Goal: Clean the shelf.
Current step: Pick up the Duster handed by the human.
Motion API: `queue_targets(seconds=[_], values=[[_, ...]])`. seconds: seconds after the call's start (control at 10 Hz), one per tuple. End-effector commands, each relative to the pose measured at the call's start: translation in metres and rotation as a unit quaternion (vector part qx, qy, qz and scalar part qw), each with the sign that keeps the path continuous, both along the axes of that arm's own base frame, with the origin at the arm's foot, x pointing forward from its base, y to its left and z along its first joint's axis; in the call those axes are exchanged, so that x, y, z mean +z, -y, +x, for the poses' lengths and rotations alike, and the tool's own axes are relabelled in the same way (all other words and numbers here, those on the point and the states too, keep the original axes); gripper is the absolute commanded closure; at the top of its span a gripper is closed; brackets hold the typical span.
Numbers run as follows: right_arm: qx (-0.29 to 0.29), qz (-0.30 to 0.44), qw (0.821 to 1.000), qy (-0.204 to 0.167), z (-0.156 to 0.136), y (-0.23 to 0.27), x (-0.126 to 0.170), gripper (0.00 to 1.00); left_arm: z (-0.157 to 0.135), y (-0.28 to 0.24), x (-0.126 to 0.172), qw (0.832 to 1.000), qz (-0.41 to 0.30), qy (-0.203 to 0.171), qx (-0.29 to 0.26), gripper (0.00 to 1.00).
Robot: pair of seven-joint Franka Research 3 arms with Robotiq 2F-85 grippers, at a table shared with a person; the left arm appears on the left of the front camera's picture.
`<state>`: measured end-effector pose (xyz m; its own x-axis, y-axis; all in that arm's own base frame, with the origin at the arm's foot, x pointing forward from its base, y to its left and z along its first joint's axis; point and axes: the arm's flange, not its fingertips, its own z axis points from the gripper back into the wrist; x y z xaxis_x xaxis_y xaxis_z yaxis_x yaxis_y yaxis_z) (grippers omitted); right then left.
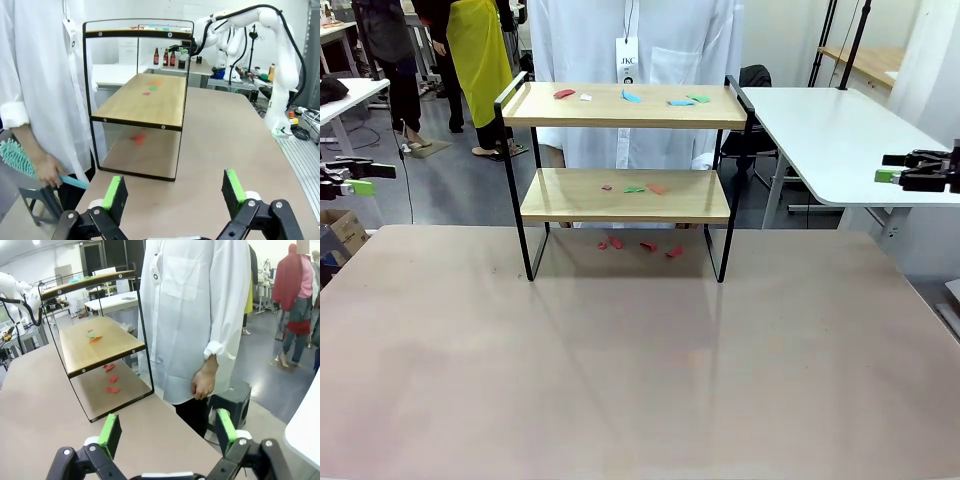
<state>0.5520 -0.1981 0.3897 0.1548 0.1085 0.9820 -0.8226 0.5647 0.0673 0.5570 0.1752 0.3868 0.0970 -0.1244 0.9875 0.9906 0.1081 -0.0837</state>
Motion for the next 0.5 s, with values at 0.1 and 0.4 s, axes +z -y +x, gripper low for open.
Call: queue_targets(seconds=[0.1, 0.4], values=[[-0.001, 0.016, 1.0, 0.02, 0.0023, 0.0007, 0.0054, 0.0, 0.0045, -0.0049, 0.0047, 1.0, -0.02, 0.01, -0.001, 0.0], [0.001, 0.004, 1.0, 0.005, -0.0001, 0.0027, 0.0036, 0.0, 0.0015, -0.0043, 0.0017, 1.0, -0.006, 0.003, 0.0, 0.0]])
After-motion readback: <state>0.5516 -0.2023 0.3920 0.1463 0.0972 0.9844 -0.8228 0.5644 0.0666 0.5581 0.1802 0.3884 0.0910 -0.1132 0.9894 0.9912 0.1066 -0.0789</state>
